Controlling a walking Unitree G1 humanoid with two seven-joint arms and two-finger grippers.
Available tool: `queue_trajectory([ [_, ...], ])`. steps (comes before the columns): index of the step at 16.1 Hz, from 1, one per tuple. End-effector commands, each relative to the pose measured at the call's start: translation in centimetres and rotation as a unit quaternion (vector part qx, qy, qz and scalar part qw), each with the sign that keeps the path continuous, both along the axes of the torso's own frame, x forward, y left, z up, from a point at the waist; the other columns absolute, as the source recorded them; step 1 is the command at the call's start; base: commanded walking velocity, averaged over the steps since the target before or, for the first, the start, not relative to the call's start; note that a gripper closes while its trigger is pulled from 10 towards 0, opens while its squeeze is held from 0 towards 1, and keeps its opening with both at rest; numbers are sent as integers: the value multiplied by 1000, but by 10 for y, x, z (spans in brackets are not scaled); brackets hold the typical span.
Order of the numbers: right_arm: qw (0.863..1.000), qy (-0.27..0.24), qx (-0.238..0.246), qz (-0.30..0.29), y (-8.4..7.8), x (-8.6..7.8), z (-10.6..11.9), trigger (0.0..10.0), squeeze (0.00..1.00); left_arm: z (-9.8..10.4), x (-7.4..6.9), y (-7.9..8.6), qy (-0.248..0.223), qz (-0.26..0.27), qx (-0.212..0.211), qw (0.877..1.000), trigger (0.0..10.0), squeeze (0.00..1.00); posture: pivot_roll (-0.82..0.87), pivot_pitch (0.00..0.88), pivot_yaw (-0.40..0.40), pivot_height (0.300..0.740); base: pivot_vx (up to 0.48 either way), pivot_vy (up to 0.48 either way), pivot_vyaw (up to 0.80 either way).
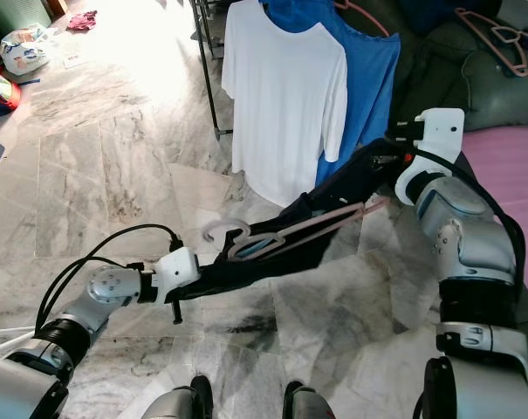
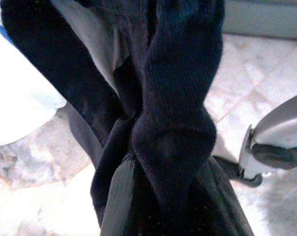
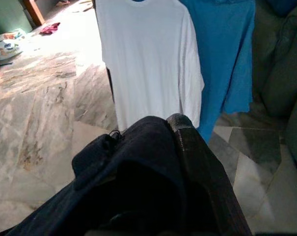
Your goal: Hang hanger
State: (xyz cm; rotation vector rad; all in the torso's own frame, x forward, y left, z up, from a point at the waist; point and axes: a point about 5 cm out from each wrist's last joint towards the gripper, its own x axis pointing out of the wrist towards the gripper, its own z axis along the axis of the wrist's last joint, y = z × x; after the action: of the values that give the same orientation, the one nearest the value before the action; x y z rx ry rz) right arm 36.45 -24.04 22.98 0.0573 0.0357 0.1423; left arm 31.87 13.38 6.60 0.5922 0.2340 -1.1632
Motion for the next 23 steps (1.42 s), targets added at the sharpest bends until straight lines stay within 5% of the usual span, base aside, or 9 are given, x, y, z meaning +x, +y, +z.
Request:
queue_trajectory([
  [1, 996, -90, -3, -27, -9, -5, 49, 0, 0, -31, -18, 30, 66, 34, 84, 994, 0, 0, -95, 248, 40, 740, 0, 0, 0],
  [3, 996, -92, -20, -6, 6, -6, 52, 0, 0, -33, -11, 29, 38, 88, 100, 990, 0, 0, -95, 246, 39, 740, 0, 0, 0],
  [5, 994, -84, -64, -15, 6, -8, 43, 0, 0, -20, 3, 28, -9, 159, 61, 985, 0, 0, -94, 242, 38, 740, 0, 0, 0],
  [14, 992, -49, -78, -82, -24, -13, 14, 0, 0, 3, 13, 47, -30, 199, -29, 979, 0, 0, -78, 243, 43, 740, 0, 0, 0],
  [23, 996, -51, -47, -62, -15, -13, 15, 0, 0, -13, 3, 49, -34, 160, 67, 984, 0, 0, -87, 241, 46, 740, 0, 0, 0],
])
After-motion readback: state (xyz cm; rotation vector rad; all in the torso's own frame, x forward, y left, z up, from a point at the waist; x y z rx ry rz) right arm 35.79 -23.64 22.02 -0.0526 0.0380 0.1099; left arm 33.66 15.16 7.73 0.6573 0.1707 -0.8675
